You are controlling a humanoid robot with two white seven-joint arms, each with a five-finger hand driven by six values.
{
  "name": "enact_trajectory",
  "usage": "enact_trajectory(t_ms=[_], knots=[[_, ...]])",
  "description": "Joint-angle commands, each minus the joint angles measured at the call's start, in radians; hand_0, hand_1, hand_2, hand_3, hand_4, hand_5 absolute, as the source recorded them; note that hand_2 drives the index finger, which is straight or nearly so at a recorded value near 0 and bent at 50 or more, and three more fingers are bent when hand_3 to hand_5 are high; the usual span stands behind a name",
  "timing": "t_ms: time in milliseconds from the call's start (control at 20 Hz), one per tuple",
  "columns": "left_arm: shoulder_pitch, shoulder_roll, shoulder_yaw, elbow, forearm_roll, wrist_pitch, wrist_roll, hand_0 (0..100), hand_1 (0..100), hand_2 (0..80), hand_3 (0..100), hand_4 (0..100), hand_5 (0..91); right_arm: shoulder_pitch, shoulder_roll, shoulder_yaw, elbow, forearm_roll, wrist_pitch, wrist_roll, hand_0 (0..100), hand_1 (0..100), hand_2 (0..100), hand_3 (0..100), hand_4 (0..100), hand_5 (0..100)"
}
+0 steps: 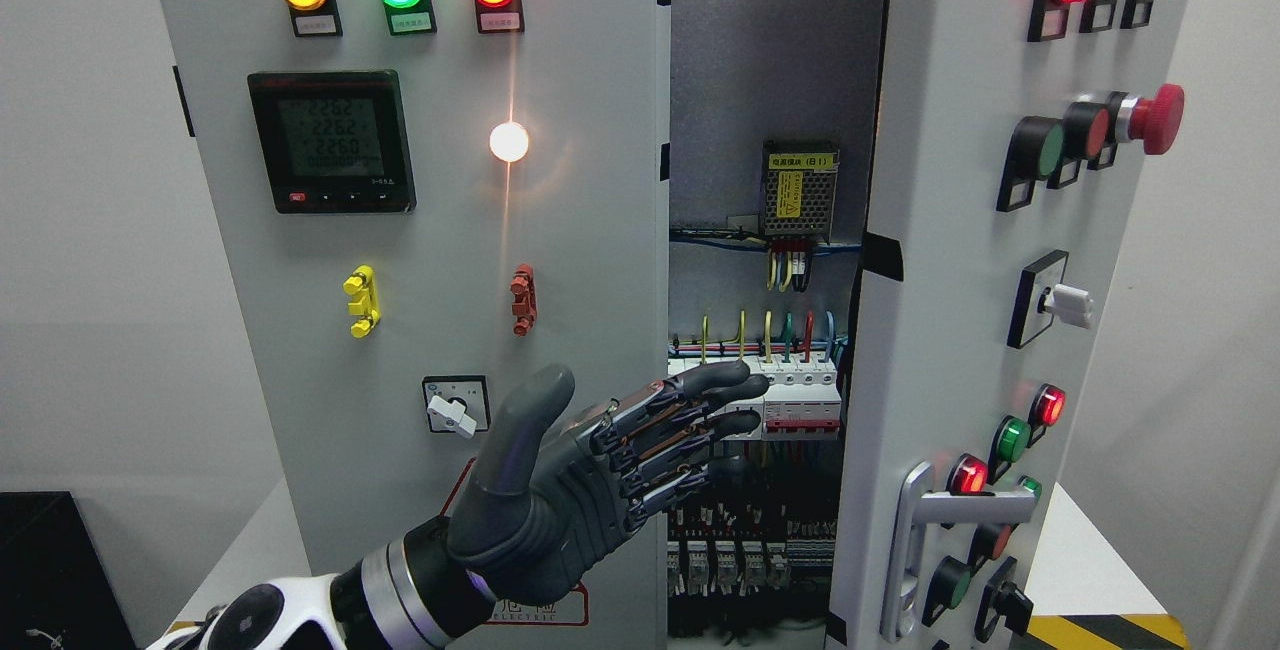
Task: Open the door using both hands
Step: 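Reach the left hand into the gap behind the door's free edge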
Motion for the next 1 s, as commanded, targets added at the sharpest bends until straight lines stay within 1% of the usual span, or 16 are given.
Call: enact_trajectory(t_ms=[0, 100, 250, 301, 651, 952], knots=[[-0.104, -0.06, -0.059, 0.075, 0.097, 0.032, -0.002, 0, 0, 0.0, 0, 0, 0.0, 0.0, 0.0, 0.0, 0.0, -0.025, 0.0, 0.0, 19, 0, 0, 0, 0, 0], [-0.118, -0.069, -0.06, 0.088, 0.109, 0.035, -0.002, 0, 0, 0.0, 0, 0, 0.0, 0.0, 0.0, 0.0, 0.0, -0.025, 0.0, 0.0, 19, 0, 0, 0, 0, 0], [-0.159, -0.095, -0.059, 0.114, 0.176, 0.071, -0.002, 0, 0, 0.0, 0, 0, 0.0, 0.0, 0.0, 0.0, 0.0, -0.025, 0.0, 0.0, 19, 0, 0, 0, 0, 0], [-0.167, -0.101, -0.06, 0.116, 0.187, 0.072, -0.002, 0, 0, 0.0, 0, 0, 0.0, 0.0, 0.0, 0.0, 0.0, -0.025, 0.0, 0.0, 19, 0, 0, 0, 0, 0], [-0.179, -0.124, -0.067, 0.114, 0.192, 0.075, -0.002, 0, 0, 0.0, 0, 0, 0.0, 0.0, 0.0, 0.0, 0.0, -0.025, 0.0, 0.0, 19, 0, 0, 0, 0, 0], [-0.198, -0.149, -0.108, 0.118, 0.19, 0.072, 0.0, 0, 0, 0.0, 0, 0, 0.0, 0.0, 0.0, 0.0, 0.0, -0.025, 0.0, 0.0, 19, 0, 0, 0, 0, 0]])
